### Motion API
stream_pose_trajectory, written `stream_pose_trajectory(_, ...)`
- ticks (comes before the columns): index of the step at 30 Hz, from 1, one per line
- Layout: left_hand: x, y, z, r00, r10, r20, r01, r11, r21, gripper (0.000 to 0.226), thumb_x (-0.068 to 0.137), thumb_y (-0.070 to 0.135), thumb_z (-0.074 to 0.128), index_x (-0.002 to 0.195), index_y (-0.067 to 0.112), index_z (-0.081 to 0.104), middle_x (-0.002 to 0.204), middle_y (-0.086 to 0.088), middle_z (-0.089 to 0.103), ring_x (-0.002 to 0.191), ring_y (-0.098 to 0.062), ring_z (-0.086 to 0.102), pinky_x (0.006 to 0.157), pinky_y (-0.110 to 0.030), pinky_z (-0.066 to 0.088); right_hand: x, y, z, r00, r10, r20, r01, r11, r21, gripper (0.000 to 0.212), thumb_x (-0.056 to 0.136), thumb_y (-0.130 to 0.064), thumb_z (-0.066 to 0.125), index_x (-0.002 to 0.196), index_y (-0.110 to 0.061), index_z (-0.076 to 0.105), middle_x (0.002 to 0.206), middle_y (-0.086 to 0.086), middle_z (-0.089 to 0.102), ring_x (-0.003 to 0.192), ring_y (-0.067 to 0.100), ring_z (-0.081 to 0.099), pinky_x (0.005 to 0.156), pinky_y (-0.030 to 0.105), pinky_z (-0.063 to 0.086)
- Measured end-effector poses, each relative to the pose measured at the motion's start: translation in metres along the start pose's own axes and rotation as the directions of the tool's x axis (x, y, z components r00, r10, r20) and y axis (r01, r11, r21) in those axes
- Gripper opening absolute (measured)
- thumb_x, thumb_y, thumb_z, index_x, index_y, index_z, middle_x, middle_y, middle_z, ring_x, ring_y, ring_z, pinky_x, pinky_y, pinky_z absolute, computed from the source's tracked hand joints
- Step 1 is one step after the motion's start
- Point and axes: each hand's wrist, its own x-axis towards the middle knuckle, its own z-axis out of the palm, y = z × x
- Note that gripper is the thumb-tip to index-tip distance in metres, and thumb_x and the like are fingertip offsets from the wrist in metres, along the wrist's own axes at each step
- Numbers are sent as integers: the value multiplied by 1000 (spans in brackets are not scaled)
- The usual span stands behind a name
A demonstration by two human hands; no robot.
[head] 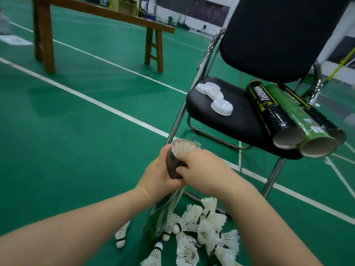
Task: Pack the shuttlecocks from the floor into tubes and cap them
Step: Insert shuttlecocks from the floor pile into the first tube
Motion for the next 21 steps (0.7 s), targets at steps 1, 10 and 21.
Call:
stream_pose_trajectory(1, 1, 0, 0, 1000, 0, -18, 0, 1000, 11, 83, 57, 43, 59, 132, 23, 31, 97, 5, 55, 84, -19, 54, 67, -23, 36, 2, 0, 0, 1000, -17, -16, 17, 1000, 6, 29, 91, -26, 46, 120, -24, 48, 110, 7, 58, 97, 31, 55, 84, 37, 48)
stream_pose_trajectory(10, 17, -7, 8, 992, -6, -123, 25, 988, 151, 55, 71, 49, 49, 116, 21, 35, 92, 3, 55, 68, -19, 49, 57, -29, 35, 13, 2, 26, 852, -54, -521, 137, 983, 122, 14, 87, -39, 47, 86, -27, 54, 93, -12, 58, 96, 14, 50, 82, 31, 28)
stream_pose_trajectory(21, 16, -14, 0, 981, -54, -185, 59, 998, 20, 85, 69, 38, 78, 135, 18, 28, 122, -7, 55, 108, -28, 53, 91, -32, 42, 66, 94, -8, 740, 263, -619, -300, 953, 47, 55, 89, -27, 50, 141, -30, 31, 151, 1, 26, 137, 25, 22, 107, 44, 23)
